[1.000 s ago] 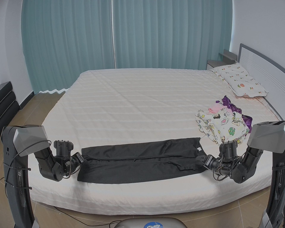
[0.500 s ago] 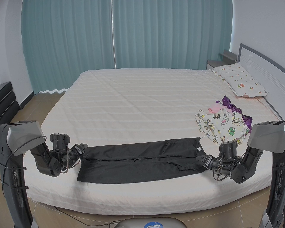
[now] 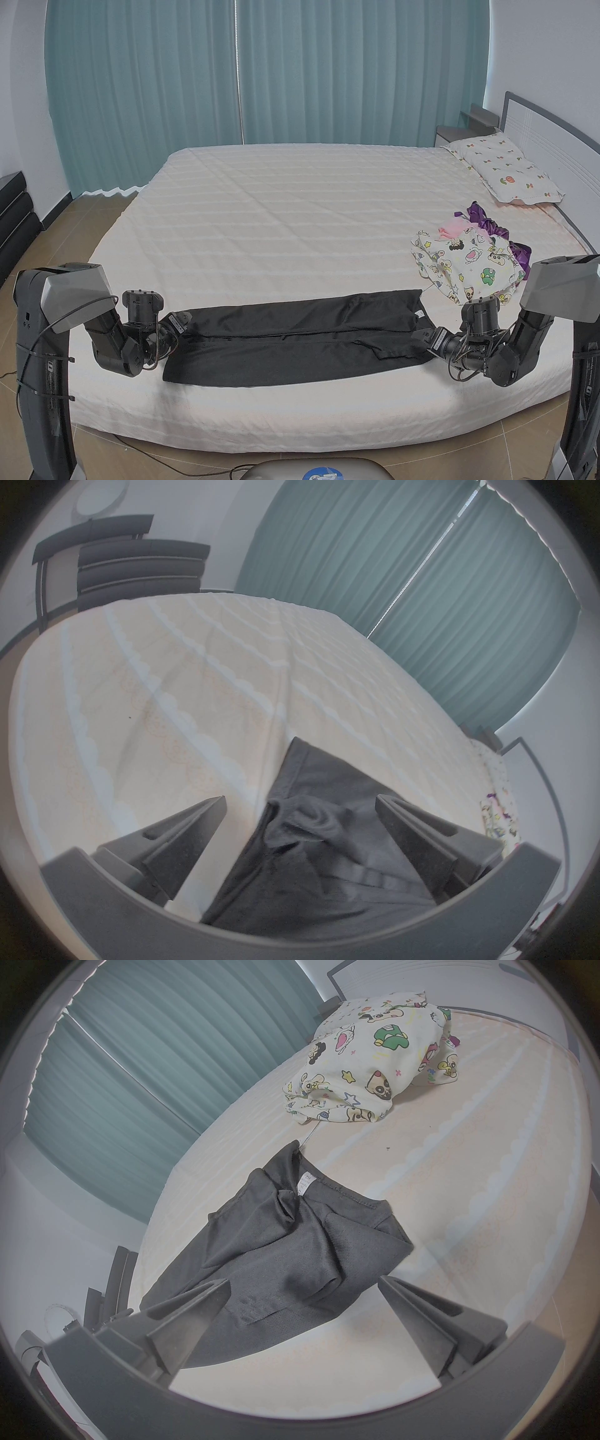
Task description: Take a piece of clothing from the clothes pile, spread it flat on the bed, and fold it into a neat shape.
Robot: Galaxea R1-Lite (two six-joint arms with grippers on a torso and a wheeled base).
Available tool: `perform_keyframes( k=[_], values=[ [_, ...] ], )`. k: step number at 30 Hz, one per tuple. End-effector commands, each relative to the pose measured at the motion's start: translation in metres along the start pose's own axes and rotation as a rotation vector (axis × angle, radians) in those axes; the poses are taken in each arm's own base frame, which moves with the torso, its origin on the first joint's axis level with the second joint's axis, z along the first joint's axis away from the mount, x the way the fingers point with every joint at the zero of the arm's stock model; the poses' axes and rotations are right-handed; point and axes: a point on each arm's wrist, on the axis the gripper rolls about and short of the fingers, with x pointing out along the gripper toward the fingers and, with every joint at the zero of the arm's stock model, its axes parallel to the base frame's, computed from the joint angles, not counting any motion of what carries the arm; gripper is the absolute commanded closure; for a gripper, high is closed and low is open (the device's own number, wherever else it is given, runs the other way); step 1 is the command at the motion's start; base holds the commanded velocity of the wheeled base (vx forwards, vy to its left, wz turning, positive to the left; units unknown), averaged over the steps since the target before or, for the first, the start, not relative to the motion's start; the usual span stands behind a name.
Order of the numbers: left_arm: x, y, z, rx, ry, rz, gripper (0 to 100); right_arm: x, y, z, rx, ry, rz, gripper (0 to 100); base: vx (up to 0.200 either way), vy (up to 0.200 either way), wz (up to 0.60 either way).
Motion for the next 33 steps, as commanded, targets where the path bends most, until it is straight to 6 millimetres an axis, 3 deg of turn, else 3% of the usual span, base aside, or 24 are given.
perform_keyframes(
  k=[1, 17, 22, 26, 28, 29, 33],
  values=[
    [-0.003, 0.012, -0.014, 0.045, 0.032, 0.058, 0, 0.0, -0.001, -0.001, -0.001, 0.004, -0.002, 0, 0.0, 0.0, 0.0],
    [-0.02, 0.029, -0.025, 0.139, 0.051, 0.094, 0, -0.001, -0.002, 0.0, 0.001, 0.0, -0.007, 0, 0.0, 0.0, 0.0],
    [-0.028, 0.018, -0.007, 0.106, -0.009, 0.057, 0, -0.001, -0.002, 0.0, 0.0, 0.0, -0.006, 0, 0.0, 0.0, 0.0],
    [-0.04, -0.007, 0.026, -0.048, -0.122, -0.035, 0, -0.002, -0.002, 0.001, 0.001, -0.007, -0.001, 0, 0.0, 0.0, 0.0],
    [-0.045, -0.011, 0.032, -0.068, -0.136, -0.048, 0, -0.001, -0.002, 0.001, 0.001, -0.01, 0.001, 0, 0.0, 0.0, 0.0],
    [-0.055, -0.019, 0.042, -0.092, -0.153, -0.083, 0, -0.001, -0.002, 0.001, 0.001, -0.016, 0.007, 0, 0.0, 0.0, 0.0],
    [-0.049, -0.032, 0.042, -0.061, -0.077, -0.073, 0, -0.001, -0.002, 0.0, 0.0, -0.012, 0.005, 0, 0.0, 0.0, 0.0]
  ],
)
